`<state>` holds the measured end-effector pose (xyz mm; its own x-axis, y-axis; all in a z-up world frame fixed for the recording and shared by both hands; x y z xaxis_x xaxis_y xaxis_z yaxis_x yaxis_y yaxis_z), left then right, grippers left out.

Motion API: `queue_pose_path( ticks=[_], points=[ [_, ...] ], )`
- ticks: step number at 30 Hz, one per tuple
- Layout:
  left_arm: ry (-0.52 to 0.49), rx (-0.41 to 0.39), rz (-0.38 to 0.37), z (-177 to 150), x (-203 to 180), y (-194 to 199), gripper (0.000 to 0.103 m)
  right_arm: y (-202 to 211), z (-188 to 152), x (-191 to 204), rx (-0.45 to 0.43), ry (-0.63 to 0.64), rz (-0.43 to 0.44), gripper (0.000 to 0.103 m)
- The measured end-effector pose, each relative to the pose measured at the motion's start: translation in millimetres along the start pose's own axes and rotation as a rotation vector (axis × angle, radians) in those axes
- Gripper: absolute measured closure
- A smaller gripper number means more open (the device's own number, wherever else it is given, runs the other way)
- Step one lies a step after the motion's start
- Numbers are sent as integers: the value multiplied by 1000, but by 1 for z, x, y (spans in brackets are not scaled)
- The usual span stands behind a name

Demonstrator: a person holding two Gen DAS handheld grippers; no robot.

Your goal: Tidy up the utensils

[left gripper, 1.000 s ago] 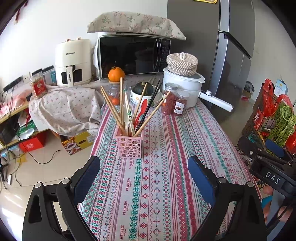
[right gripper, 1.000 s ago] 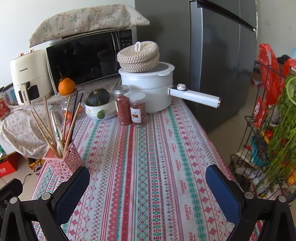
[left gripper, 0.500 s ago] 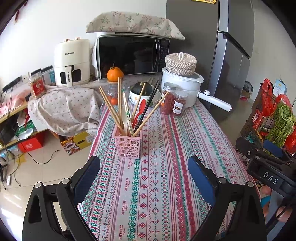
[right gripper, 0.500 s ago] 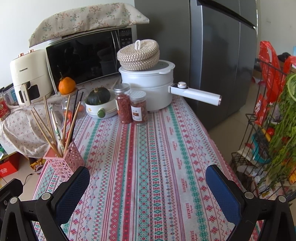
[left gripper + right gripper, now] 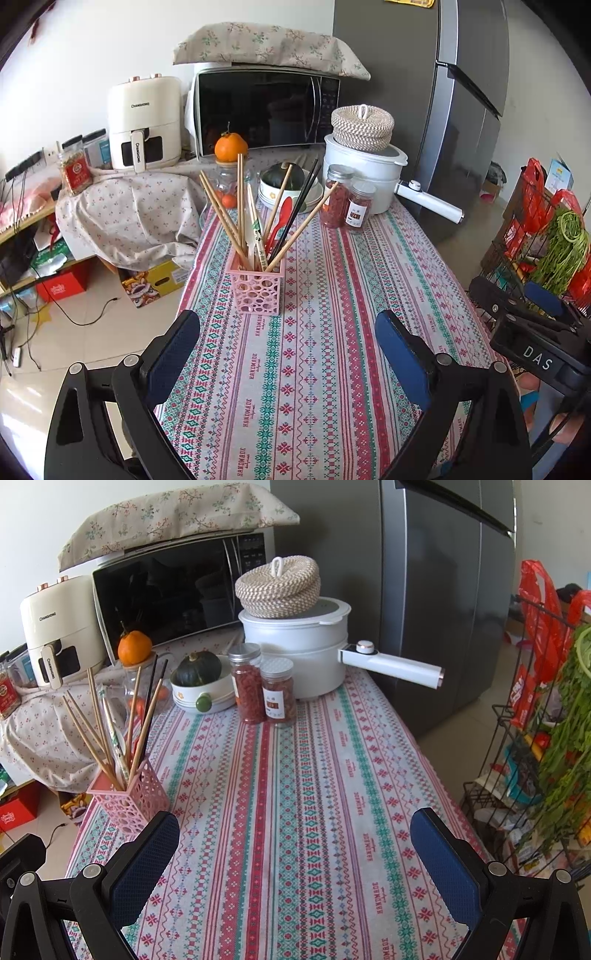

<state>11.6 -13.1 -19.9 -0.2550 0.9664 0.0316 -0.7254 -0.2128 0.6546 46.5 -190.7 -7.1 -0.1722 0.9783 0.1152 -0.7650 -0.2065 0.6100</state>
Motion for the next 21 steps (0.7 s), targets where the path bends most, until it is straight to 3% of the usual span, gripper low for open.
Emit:
queue_pose_path(
  ticks=[21],
  points=[
    [5, 11, -33, -3, -2, -4, 6, -1, 0, -2, 3, 3, -3, 0]
  ],
)
Point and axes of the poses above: each gripper's, at about its wrist camera, not at the fingertips, and y roughly against the way its jaws point, x to its left, z to its top, the point moved 5 cm from there along -y, roughly the way its jaws point, and after that the axes turned 8 degrees about z, right-handed, at the moved point
